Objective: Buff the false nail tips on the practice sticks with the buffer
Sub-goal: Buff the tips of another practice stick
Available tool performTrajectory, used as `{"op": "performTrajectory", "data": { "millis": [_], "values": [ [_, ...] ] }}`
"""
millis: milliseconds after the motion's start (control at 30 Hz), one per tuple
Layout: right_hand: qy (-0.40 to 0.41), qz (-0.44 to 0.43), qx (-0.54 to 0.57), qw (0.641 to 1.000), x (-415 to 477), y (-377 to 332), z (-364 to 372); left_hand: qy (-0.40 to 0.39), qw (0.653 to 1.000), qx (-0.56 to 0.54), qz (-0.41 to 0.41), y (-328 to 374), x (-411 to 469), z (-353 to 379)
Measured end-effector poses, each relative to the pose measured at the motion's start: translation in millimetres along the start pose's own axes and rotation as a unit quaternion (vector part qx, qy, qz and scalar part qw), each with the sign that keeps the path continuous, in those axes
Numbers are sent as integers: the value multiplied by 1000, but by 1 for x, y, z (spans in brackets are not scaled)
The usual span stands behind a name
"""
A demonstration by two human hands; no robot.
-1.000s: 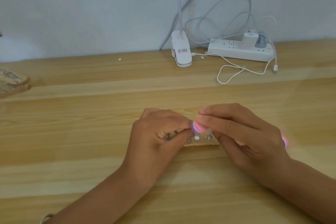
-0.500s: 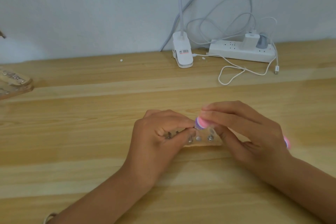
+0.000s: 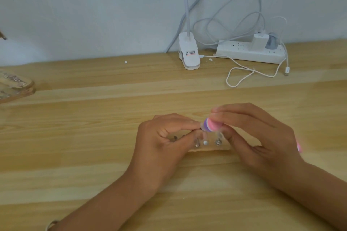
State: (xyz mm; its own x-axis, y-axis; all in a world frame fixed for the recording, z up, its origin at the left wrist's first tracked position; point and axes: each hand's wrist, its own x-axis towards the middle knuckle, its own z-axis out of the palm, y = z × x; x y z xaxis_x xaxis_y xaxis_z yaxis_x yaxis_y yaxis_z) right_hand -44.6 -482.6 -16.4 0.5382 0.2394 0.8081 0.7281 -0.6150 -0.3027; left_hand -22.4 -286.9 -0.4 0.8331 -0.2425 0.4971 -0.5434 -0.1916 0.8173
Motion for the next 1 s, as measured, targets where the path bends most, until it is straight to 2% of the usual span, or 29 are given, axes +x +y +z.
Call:
{"op": "performTrajectory", "data": {
  "millis": [133, 267, 400, 500, 600, 667, 767, 900, 1000],
  "values": [
    [-16, -27, 13, 999, -2, -4, 4, -1, 999, 41, 31, 0, -1, -1],
    [4, 3, 3, 1000, 0, -1, 1, 4, 1000, 27, 6, -1, -1, 1],
    [-11, -36, 10, 999, -2, -7, 4, 2, 1000, 29, 12, -1, -2, -1],
    [2, 15, -24, 1000, -1, -1, 0, 11, 1000, 25, 12, 1, -2, -1],
    [32, 68, 6, 997, 1, 0, -4, 12, 999, 38, 12, 3, -3, 1],
    [26, 49, 12, 998, 0, -4, -1, 12, 999, 40, 8, 2, -3, 1],
    [-16, -29, 1, 999, -4, -7, 3, -10, 997, 66, 29, 2, -3, 1],
    [-22, -27, -22, 999, -3, -2, 1, -4, 994, 103, 38, 0, -4, 0],
    [-37, -68, -3, 997, -7, -9, 6, -20, 990, 125, 62, 1, -4, -1]
  ]
}}
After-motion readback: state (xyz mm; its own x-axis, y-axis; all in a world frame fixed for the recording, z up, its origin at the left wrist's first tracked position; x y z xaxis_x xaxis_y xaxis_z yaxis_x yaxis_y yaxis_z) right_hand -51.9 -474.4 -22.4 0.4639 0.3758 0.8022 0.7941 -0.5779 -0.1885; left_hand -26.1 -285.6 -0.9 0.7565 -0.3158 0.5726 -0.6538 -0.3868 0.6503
